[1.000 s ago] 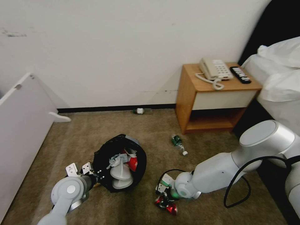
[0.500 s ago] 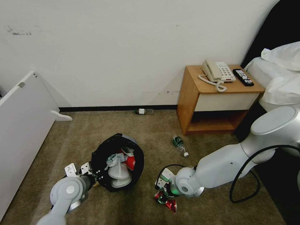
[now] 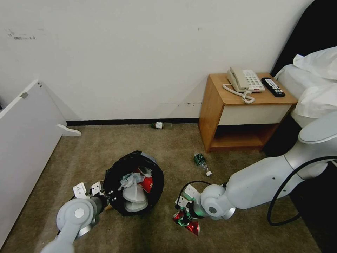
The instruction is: Pick up the trash bin and place the garbage on the floor into it.
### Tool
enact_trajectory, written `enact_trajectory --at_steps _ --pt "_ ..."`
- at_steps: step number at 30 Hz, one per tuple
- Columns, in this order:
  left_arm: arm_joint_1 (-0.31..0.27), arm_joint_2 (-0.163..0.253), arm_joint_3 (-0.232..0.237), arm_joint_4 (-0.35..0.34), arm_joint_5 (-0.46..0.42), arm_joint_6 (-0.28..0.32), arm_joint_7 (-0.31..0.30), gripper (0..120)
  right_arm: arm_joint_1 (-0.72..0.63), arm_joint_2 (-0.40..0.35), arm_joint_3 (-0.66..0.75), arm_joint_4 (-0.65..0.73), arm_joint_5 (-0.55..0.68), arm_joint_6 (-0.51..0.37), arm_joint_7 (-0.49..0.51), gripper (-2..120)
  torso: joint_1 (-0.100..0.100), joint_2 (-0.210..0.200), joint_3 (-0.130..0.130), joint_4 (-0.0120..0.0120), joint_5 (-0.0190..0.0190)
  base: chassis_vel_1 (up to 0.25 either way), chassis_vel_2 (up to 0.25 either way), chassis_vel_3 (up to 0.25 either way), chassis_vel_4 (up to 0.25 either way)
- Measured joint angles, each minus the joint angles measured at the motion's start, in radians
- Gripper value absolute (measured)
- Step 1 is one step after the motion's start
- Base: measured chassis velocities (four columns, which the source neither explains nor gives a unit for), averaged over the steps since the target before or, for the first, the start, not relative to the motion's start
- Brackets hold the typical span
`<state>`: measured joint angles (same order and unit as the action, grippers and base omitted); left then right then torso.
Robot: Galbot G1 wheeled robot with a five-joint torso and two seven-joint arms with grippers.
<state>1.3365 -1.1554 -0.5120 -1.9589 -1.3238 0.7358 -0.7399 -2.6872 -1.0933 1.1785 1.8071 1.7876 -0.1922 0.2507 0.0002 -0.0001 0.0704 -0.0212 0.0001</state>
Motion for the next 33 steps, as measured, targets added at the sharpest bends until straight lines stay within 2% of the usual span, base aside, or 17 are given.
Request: enact_trajectory --at_steps 10,17,21,23,25,33 --pt "-0.011 0.003 0.009 0.0 0.003 0.0 -0.002 0 0.058 0.052 0.045 0.05 -0.009 0.001 0.002 38 0.0 0.0 0.0 0.0001 -0.0001 0.0 0.0 0.0 0.0" --pt "-0.035 0.011 0.026 0.007 0.002 0.0 -0.019 0 0.118 0.115 0.085 0.103 -0.016 0.001 0.002 38 0.0 0.0 0.0 0.0 -0.0001 0.0 0.0 0.0 0.0" --pt "-0.06 0.017 0.044 0.018 -0.003 0.0 -0.03 0 0.179 0.177 0.092 0.168 -0.016 0.0 0.002 38 0.0 0.0 0.0 0.0001 -0.0001 0.0 0.0 0.0 0.0" --pt "-0.063 0.017 0.046 0.019 -0.004 0.0 -0.031 0 0.186 0.184 0.092 0.176 -0.017 0.0 0.001 38 0.0 0.0 0.0 0.0 0.0 0.0 0.0 0.0 0.0" --pt "-0.09 0.016 0.064 0.036 -0.007 0.0 -0.04 0 0.24 0.242 0.101 0.24 -0.021 0.0 -0.002 38 0.0 0.0 0.0 -0.0001 0.0001 0.0 0.0 0.0 0.0" --pt "-0.138 0.013 0.1 0.075 -0.01 0.0 -0.046 0 0.337 0.329 0.122 0.34 -0.018 -0.004 -0.015 38 0.0 0.0 0.0 -0.0001 -0.0001 0.0 0.0 0.0 0.0"
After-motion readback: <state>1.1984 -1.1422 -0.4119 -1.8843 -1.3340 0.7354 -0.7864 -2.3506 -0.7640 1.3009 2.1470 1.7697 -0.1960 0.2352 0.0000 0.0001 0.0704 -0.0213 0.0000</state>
